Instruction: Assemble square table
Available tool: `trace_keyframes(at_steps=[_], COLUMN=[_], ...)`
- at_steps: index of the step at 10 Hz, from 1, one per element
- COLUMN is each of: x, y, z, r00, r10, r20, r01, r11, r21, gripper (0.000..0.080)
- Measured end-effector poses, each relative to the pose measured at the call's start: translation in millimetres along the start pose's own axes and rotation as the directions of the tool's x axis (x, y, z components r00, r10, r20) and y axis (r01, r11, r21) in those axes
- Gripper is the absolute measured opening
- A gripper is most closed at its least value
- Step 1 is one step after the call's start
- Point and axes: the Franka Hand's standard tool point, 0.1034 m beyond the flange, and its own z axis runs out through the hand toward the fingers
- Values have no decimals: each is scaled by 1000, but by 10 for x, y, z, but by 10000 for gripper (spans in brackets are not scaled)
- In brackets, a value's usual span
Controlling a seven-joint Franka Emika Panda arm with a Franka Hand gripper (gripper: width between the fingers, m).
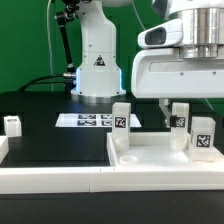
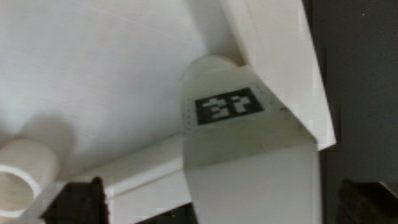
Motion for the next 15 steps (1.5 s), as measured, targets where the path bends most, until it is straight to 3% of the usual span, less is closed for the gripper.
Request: trace_keyframes(at_steps=[4,6,9,11,15], x=[-5,-6,-4,-4,-38], y=[-47,-46,-40,-14,16], z=[-2,-1,0,0,4], r00=[999,999,1000,972,721], r10=[-53,-51,19,236,693], r20=[-13,-12,-13,-12,-11], r01=[53,51,-19,-236,-693], r11=[999,999,1000,972,721], r21=[-6,-6,-5,-2,-4], gripper=[636,283,287,287,288])
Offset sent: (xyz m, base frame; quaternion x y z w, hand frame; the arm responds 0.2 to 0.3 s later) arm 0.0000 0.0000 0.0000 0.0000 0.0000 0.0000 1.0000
